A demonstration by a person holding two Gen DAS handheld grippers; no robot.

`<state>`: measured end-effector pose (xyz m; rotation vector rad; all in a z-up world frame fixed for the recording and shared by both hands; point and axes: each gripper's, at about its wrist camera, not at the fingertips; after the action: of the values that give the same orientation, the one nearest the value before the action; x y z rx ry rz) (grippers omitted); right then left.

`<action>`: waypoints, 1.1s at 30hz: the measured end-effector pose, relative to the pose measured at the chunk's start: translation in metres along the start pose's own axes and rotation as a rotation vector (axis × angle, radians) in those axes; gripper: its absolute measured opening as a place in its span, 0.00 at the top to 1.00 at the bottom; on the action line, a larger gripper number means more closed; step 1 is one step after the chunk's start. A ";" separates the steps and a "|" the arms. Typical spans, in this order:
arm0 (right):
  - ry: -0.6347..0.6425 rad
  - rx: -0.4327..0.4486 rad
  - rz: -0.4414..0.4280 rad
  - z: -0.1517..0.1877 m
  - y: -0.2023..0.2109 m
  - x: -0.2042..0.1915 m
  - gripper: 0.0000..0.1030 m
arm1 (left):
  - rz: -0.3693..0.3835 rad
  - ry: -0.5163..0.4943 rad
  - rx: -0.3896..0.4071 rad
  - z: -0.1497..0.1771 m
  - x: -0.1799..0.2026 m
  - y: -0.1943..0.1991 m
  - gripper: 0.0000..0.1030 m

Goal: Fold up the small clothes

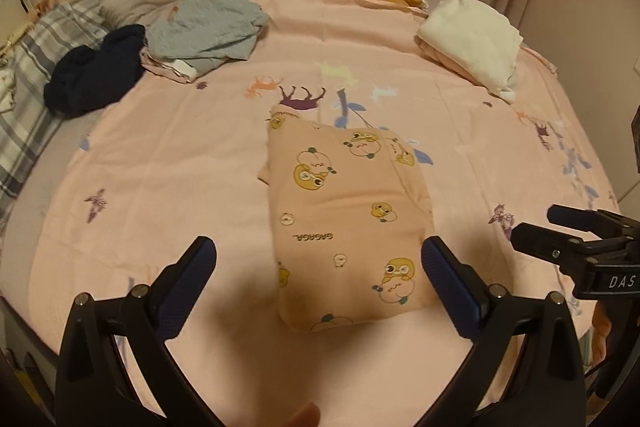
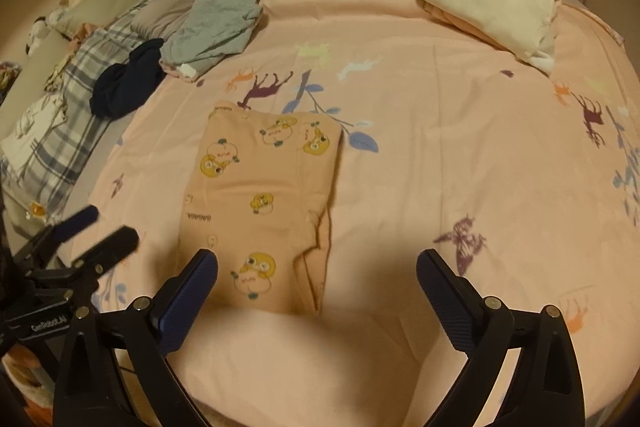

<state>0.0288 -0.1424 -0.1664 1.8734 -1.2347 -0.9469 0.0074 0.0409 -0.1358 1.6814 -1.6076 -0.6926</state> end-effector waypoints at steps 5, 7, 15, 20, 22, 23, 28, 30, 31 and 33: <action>-0.045 -0.022 0.001 0.005 0.001 0.006 0.04 | 0.007 0.005 0.006 0.002 0.001 0.006 0.00; -0.055 -0.026 0.000 0.007 0.003 0.007 0.04 | -0.005 -0.009 0.016 0.004 0.004 0.008 0.00; -0.051 0.003 0.017 0.014 0.015 0.003 0.04 | -0.012 -0.007 0.052 0.004 0.012 0.018 0.00; -0.042 0.002 0.011 0.016 0.015 0.001 0.04 | -0.030 -0.024 0.074 0.002 0.018 0.022 0.00; -0.034 -0.004 0.005 0.016 0.014 0.000 0.04 | -0.035 -0.031 0.077 0.001 0.020 0.023 0.00; -0.033 -0.004 0.005 0.016 0.015 0.000 0.04 | -0.033 -0.033 0.073 0.001 0.021 0.023 0.00; -0.053 -0.002 0.008 0.014 0.013 0.002 0.04 | -0.050 -0.057 0.070 0.000 0.026 0.020 0.00; -0.060 -0.006 0.007 0.014 0.012 0.003 0.04 | -0.041 -0.060 0.057 0.000 0.027 0.018 0.00; -0.061 -0.008 0.006 0.013 0.012 0.003 0.04 | -0.038 -0.061 0.052 0.000 0.028 0.018 0.00; -0.063 -0.015 0.002 0.013 0.011 0.004 0.04 | -0.039 -0.072 0.052 0.000 0.030 0.018 0.00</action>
<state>0.0138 -0.1518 -0.1640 1.8427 -1.2625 -1.0185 -0.0010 0.0115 -0.1190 1.7477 -1.6590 -0.7444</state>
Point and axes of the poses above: each gripper's, at about its wrist camera, not at the fingertips, and y roughly against the way its jaws point, x to its right, z to its underside, and after that the axes turned 2 degrees about z, right-handed
